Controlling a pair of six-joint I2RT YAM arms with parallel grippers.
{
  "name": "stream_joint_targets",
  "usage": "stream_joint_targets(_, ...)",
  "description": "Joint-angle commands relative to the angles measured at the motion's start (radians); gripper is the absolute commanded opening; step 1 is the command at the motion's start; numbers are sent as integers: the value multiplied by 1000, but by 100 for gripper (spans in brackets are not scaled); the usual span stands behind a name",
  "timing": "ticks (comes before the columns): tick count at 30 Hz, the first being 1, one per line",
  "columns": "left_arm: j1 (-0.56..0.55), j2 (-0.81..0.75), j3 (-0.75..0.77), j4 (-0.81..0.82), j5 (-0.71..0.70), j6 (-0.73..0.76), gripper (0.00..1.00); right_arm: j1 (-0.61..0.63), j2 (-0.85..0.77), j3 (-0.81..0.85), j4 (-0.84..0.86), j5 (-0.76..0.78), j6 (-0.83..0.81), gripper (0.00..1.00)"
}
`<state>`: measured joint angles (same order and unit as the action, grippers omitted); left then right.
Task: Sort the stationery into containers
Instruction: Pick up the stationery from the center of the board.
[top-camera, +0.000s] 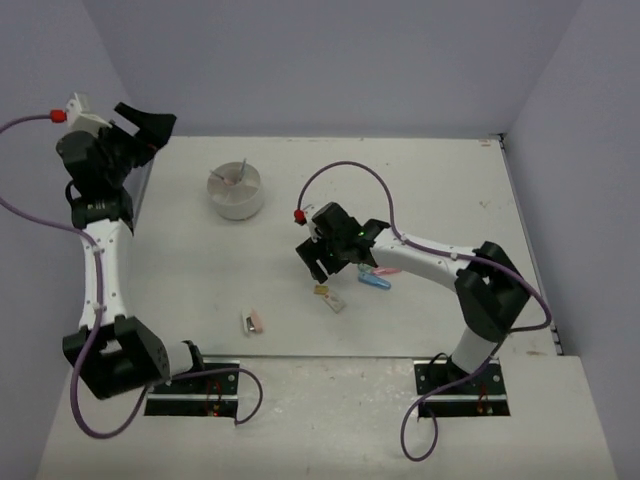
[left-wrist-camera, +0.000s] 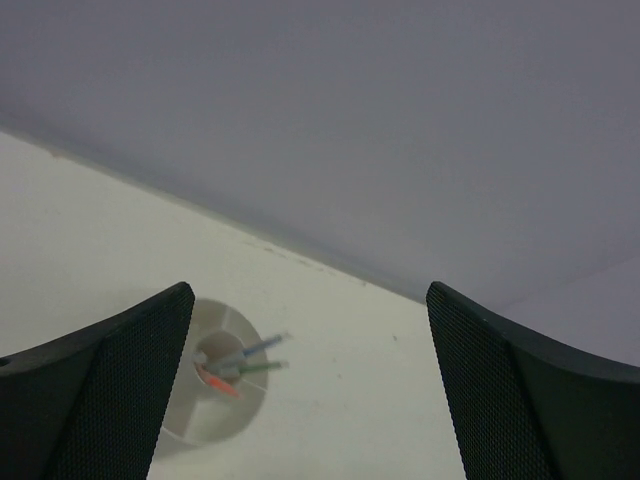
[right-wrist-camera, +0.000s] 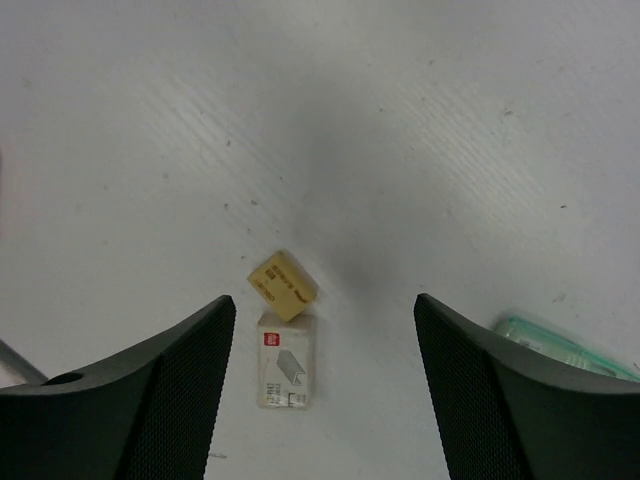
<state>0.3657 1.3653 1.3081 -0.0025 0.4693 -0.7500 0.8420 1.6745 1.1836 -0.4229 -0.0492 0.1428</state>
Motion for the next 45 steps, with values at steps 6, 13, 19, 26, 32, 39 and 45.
stream_joint_targets(6, -175, -541, -340, -93, 34, 67, 100, 86, 199, 145, -142, 63, -230, 63)
stream_joint_targets(13, -214, -617, -386, -236, 64, 219, 100, 80, 271, 178, -197, -25, -223, 56)
stream_joint_targets(19, -216, -615, -466, -184, 131, 215, 100, 81, 274, 133, -163, 29, -211, 43)
stream_joint_targets(26, -216, -615, -476, -160, 152, 232, 100, 81, 322, 136, -181, 91, -207, 41)
stream_joint_targets(32, -215, -611, -501, -140, 163, 224, 100, 80, 316, 130, -192, 100, -195, 46)
stream_joint_targets(39, -216, -608, -512, -116, 181, 218, 100, 80, 320, 135, -197, 84, -188, 47)
stream_joint_targets(45, -216, -604, -517, -106, 195, 213, 100, 81, 297, 127, -212, 53, -185, 38)
